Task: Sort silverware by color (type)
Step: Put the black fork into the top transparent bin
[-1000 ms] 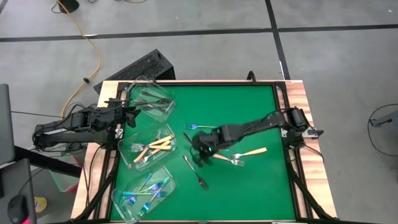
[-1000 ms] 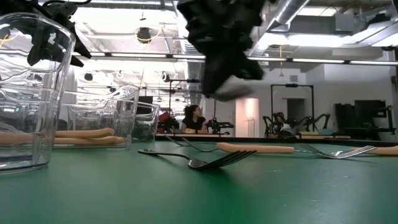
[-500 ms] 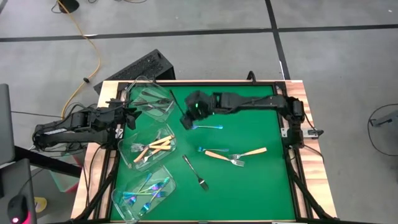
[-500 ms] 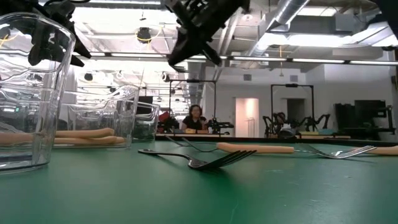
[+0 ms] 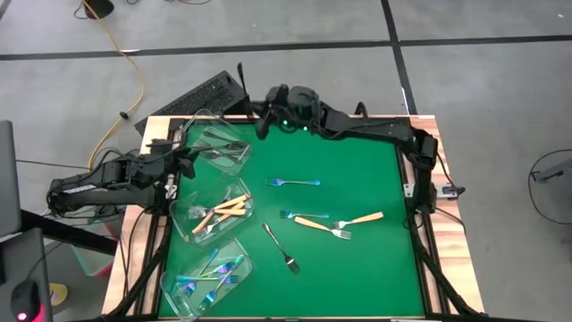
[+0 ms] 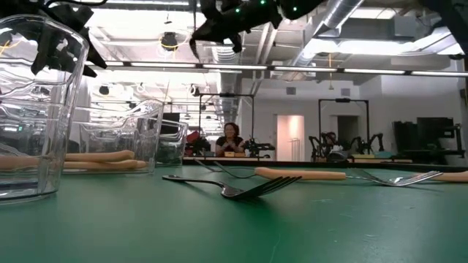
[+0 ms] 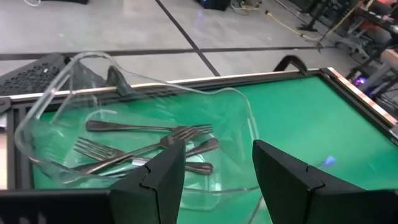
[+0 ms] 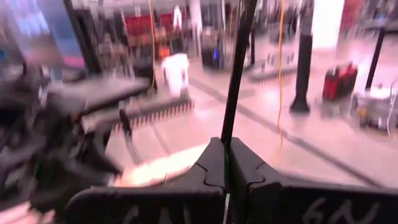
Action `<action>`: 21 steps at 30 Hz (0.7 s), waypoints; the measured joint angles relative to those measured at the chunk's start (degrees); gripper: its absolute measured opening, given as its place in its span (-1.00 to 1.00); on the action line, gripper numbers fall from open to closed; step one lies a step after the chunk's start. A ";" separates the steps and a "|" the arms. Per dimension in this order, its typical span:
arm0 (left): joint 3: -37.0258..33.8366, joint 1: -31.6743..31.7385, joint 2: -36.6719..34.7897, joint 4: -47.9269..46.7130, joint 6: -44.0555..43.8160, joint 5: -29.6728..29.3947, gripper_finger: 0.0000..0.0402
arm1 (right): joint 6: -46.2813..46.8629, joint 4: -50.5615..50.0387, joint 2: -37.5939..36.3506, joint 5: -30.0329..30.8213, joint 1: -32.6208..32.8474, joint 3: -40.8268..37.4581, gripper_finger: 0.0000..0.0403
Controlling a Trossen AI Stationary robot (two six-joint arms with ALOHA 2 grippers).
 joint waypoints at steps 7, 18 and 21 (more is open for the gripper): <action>0.00 -0.02 0.00 -0.01 -0.02 -1.41 -0.14 | 0.98 3.55 6.07 -2.49 -1.57 4.32 -0.94; 0.00 0.04 0.00 -0.02 0.15 -3.51 -0.14 | 0.36 -6.11 24.82 -11.44 -1.39 31.64 -0.94; 0.00 0.04 0.00 -0.02 0.20 -3.77 -0.14 | 0.23 -7.88 28.12 -13.09 -1.21 34.75 -0.94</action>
